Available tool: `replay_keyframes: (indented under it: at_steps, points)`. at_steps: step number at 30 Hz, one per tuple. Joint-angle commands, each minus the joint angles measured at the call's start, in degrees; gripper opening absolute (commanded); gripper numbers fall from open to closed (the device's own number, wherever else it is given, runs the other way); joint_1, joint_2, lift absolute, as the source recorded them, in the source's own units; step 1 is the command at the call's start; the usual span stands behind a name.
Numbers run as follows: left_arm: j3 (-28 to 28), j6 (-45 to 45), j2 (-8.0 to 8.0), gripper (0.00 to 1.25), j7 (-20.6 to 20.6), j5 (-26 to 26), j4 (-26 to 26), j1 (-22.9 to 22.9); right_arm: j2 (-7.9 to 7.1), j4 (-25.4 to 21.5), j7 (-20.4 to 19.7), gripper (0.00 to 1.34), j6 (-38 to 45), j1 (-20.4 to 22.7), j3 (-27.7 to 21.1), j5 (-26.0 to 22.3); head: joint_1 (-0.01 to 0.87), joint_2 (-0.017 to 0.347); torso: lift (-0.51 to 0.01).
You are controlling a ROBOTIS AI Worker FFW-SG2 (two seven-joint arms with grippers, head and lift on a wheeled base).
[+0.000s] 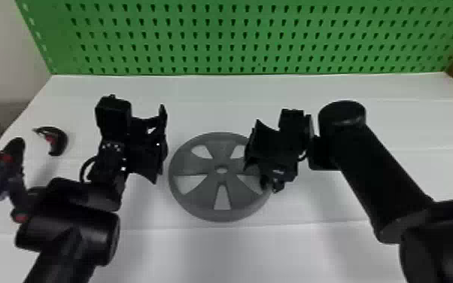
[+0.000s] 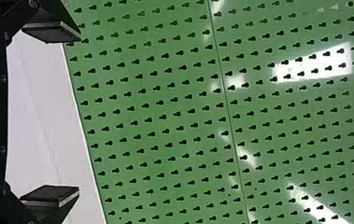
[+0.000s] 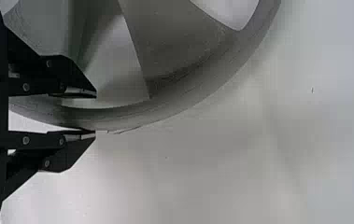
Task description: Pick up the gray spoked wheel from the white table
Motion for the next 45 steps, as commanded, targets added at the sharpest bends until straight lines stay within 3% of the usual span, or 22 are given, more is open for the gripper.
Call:
replay_keyframes:
  at_steps: [1,36,45]
  points:
    - [0.2,0.0,0.0,1.12,0.0,0.0,0.0,0.1,0.05,0.0,0.0,0.24,0.3,-0.3,0.8,0.5,0.767,0.02,-0.09]
    - [0.2,0.0,0.0,1.12,0.0,0.3,0.0,0.1,0.05,-0.4,3.2,0.22,0.4,-0.6,1.9,3.2,0.767,0.02,-0.09]
    - [0.3,0.0,0.0,1.12,0.0,0.3,0.0,0.1,0.05,-0.6,3.4,0.22,0.6,-0.9,0.3,6.3,0.767,0.02,-0.09]
